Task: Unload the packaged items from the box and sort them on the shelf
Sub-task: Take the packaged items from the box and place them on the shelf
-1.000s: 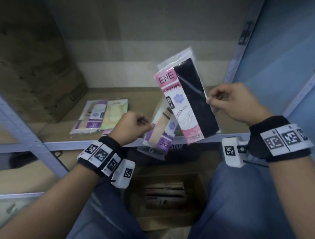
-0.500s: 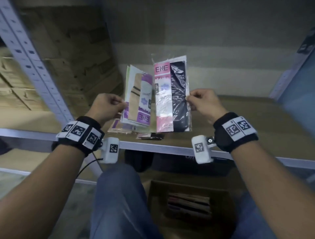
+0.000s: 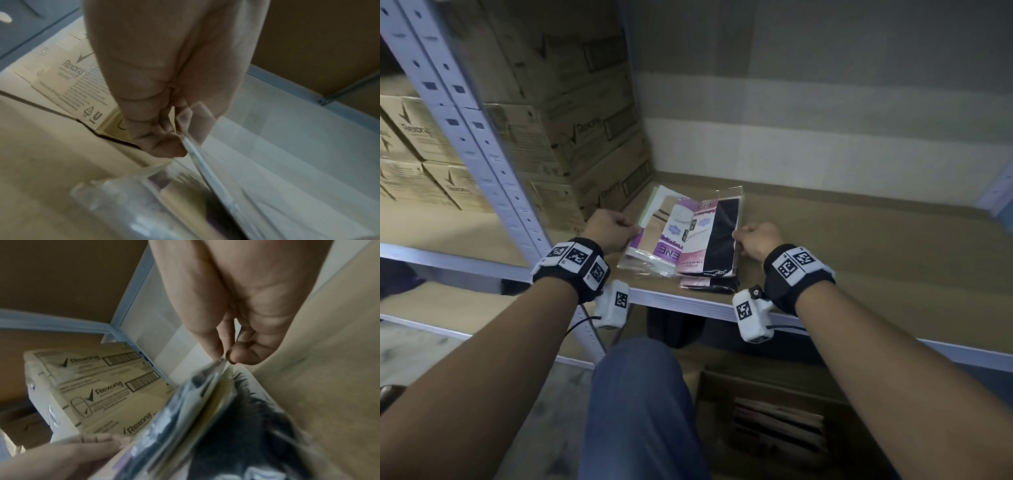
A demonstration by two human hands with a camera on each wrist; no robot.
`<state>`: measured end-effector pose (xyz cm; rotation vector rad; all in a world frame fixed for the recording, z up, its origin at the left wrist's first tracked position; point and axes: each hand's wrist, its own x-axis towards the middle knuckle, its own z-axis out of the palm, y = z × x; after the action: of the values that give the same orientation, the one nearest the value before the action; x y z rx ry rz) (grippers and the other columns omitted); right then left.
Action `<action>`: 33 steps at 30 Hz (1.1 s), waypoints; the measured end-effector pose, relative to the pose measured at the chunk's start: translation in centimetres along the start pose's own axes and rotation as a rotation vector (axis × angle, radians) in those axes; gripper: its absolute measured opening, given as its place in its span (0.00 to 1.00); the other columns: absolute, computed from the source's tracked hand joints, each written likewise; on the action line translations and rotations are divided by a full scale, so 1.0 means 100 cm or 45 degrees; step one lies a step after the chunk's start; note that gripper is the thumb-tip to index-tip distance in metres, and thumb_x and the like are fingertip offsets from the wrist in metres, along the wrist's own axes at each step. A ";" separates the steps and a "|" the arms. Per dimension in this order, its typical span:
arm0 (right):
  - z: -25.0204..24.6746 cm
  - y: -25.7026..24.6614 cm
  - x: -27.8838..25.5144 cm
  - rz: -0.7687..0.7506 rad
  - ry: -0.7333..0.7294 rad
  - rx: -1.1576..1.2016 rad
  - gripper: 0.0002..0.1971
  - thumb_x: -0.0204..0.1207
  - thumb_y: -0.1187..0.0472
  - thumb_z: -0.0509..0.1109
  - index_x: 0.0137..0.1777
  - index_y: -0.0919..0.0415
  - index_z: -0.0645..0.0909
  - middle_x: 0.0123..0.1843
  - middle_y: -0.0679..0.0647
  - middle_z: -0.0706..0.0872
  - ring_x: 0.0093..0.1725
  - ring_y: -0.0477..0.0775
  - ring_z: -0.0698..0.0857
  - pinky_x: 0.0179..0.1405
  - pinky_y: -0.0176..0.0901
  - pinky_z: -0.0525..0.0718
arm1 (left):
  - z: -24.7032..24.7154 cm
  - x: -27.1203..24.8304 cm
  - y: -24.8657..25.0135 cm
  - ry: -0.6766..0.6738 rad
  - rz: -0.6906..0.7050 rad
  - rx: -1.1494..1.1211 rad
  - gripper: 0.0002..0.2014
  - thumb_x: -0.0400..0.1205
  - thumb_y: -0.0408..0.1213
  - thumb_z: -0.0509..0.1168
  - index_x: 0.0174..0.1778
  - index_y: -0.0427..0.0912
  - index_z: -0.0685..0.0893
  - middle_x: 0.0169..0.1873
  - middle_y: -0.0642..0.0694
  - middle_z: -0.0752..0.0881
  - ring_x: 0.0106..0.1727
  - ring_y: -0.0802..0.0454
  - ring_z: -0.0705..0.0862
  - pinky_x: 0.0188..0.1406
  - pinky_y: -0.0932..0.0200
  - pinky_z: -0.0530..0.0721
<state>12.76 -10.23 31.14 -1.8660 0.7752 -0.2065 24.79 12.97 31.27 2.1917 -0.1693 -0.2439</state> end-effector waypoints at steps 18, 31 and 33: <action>-0.052 0.019 -0.029 -0.310 0.167 -0.270 0.03 0.76 0.62 0.69 0.46 0.58 0.84 0.36 0.48 0.82 0.45 0.52 0.83 0.56 0.46 0.84 | 0.038 -0.067 0.058 0.017 0.490 0.328 0.14 0.79 0.40 0.68 0.60 0.41 0.86 0.53 0.47 0.88 0.49 0.53 0.84 0.53 0.61 0.81; -0.125 0.087 -0.117 -0.473 0.252 -0.671 0.11 0.76 0.66 0.66 0.55 0.59 0.86 0.47 0.52 0.87 0.47 0.51 0.85 0.52 0.42 0.83 | 0.126 -0.164 0.086 -0.274 0.785 0.397 0.16 0.78 0.36 0.68 0.61 0.39 0.85 0.57 0.44 0.87 0.58 0.50 0.85 0.58 0.64 0.78; -0.127 0.105 -0.131 -0.465 0.208 -0.712 0.12 0.76 0.66 0.65 0.56 0.58 0.85 0.47 0.51 0.86 0.48 0.52 0.84 0.52 0.42 0.82 | 0.144 -0.182 0.078 -0.355 0.807 0.403 0.14 0.77 0.37 0.69 0.58 0.41 0.86 0.54 0.45 0.88 0.55 0.51 0.85 0.56 0.65 0.78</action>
<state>-7.81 -14.58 30.11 -2.5464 0.6330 -0.4089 3.47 0.94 31.35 2.2742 -1.0977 -0.1667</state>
